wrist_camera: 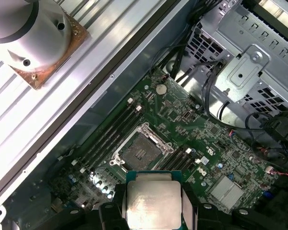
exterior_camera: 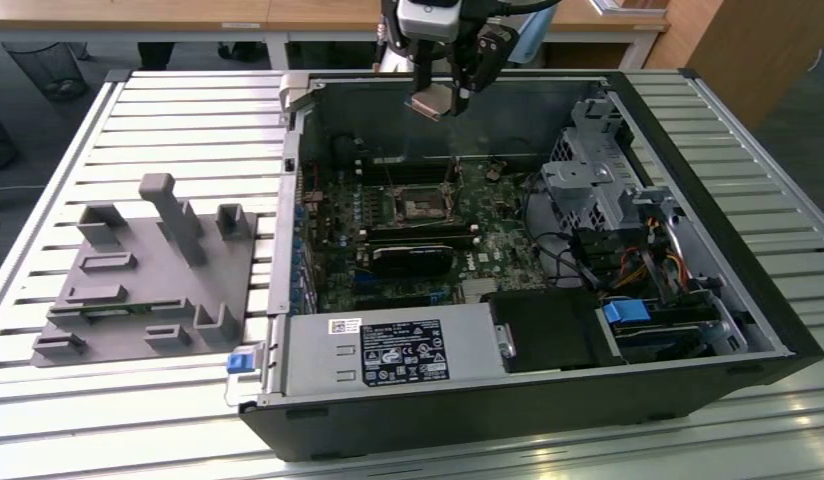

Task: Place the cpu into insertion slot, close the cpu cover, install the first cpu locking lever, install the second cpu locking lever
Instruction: 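Place the cpu into insertion slot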

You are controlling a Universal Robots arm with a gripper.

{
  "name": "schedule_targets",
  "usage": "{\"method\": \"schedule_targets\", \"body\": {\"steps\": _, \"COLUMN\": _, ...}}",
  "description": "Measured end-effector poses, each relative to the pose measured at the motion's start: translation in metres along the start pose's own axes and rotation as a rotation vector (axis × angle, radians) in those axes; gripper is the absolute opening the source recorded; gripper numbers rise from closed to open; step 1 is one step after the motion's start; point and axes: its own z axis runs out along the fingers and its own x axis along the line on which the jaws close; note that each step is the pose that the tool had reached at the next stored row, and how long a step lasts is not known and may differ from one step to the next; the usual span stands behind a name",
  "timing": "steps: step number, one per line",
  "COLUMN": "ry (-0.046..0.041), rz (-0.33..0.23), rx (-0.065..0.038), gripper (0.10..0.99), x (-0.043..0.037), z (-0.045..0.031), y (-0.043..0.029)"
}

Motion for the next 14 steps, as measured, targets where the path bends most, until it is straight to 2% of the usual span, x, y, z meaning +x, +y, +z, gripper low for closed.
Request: {"method": "schedule_targets", "body": {"steps": 14, "ry": -0.0024, "rz": 0.027, "rx": -0.001, "gripper": 0.541, "x": 0.0000, "z": 0.0000, "y": 0.0000}}
